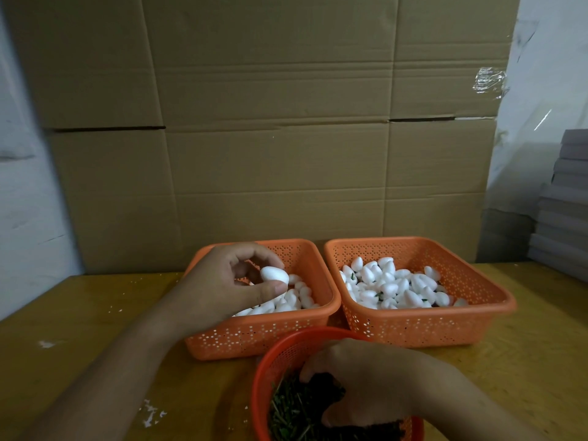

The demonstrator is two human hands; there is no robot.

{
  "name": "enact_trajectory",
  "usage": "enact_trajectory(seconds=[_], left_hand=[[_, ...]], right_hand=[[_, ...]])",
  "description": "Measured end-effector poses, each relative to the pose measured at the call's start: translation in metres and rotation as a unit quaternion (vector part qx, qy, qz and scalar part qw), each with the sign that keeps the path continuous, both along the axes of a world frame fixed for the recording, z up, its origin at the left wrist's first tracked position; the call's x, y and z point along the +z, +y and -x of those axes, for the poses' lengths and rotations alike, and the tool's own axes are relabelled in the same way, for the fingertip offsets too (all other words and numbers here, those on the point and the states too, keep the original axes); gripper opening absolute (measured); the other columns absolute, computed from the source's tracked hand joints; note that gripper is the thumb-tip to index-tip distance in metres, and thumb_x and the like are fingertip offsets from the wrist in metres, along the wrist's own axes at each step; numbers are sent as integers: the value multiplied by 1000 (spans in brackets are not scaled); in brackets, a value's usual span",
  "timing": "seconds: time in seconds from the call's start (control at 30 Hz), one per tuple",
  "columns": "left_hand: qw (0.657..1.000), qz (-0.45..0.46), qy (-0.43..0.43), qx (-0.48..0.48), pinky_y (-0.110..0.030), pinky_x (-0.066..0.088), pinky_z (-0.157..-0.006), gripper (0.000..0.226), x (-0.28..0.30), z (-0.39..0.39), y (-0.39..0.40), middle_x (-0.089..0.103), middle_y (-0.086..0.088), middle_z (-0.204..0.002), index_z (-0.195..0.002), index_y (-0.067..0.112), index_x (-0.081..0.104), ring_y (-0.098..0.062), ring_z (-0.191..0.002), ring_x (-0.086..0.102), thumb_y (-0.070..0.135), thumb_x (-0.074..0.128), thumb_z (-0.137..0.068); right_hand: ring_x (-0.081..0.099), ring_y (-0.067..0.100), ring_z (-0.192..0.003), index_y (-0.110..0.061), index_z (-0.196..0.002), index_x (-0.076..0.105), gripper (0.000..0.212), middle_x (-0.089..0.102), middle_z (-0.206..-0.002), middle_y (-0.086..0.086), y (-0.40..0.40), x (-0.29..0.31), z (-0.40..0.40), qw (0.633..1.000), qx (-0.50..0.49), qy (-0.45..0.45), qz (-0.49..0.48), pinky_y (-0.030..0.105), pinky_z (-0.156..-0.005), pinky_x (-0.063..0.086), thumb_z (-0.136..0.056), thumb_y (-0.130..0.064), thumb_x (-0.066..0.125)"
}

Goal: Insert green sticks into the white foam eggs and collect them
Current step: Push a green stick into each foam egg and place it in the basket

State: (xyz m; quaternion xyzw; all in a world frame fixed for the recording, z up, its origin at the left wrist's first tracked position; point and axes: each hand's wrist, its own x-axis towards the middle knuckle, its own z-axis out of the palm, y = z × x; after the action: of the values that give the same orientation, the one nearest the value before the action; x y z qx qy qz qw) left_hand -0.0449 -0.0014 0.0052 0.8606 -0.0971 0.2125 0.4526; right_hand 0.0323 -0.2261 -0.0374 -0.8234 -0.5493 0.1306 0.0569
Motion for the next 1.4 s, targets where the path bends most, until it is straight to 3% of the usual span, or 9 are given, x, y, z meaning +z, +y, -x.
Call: enact_trajectory(seconds=[0.3,0.47,0.6,0.73,0.9,0.97,1.07,1.23,1.4], left_hand=[[999,27,18,-7,-30,58,-90,37,-1,0,-1,73,13,-111,-103,39,73,-12,-101,72,7,77,-86],[997,67,25,-25,-42,61,-86,27,1,3,-2,76,-3,-103,-97,33,72,-23,-97,75,15,77,-78],[998,56,9,-34,-27,60,-78,32,5,4,-5,76,4,-106,-104,39,74,-15,-97,74,36,82,-73],[999,15,-10,-26,-25,58,-77,34,7,5,-6,75,10,-104,-102,41,75,-13,-90,72,58,76,-72],[998,47,0,-52,-22,56,-62,31,7,6,-9,76,1,-95,-101,36,75,-11,-75,71,53,78,-75],[997,54,5,-55,-22,57,-67,26,5,5,-8,76,-1,-95,-107,37,74,-13,-79,73,40,80,-83],[996,63,14,-60,-22,57,-74,32,2,3,-7,72,2,-101,-118,29,71,-16,-84,73,26,70,-86],[997,40,42,-58,-24,57,-73,23,1,1,-5,73,0,-86,-112,44,70,-15,-79,71,41,64,-89],[994,45,40,-86,-22,54,-64,22,3,3,-8,74,-5,-99,-112,40,67,-9,-73,67,42,63,-90]], right_hand=[[49,9,-123,-36,-139,49,54,51,-136,-14,0,0,0,1000,-4,2,2,28,-97,44,-89,-40,69],[48,9,-125,-36,-139,49,54,51,-138,-13,0,-1,-1,1000,1,0,1,24,-96,42,-89,-40,69],[47,7,-125,-37,-139,48,54,50,-138,-15,0,-3,-2,1000,1,2,-5,22,-95,41,-89,-40,69],[48,6,-123,-38,-138,48,54,50,-136,-15,1,-4,-2,1000,0,-1,-8,21,-90,39,-88,-41,69],[49,6,-122,-37,-136,52,49,51,-135,-17,1,-5,-1,1000,11,1,-20,26,-97,44,-89,-40,67],[51,4,-119,-37,-130,57,42,53,-132,-17,1,-6,-1,999,20,5,-33,27,-98,47,-90,-36,66],[55,-1,-108,-34,-120,64,30,61,-123,-19,2,-7,0,998,27,8,-56,18,-89,46,-90,-30,64],[59,-2,-97,-31,-106,70,19,68,-109,-17,4,-7,0,997,19,14,-75,19,-85,50,-89,-26,62],[60,-3,-96,-30,-101,72,19,70,-105,-17,4,-7,-1,995,16,7,-97,15,-83,48,-88,-24,61]])
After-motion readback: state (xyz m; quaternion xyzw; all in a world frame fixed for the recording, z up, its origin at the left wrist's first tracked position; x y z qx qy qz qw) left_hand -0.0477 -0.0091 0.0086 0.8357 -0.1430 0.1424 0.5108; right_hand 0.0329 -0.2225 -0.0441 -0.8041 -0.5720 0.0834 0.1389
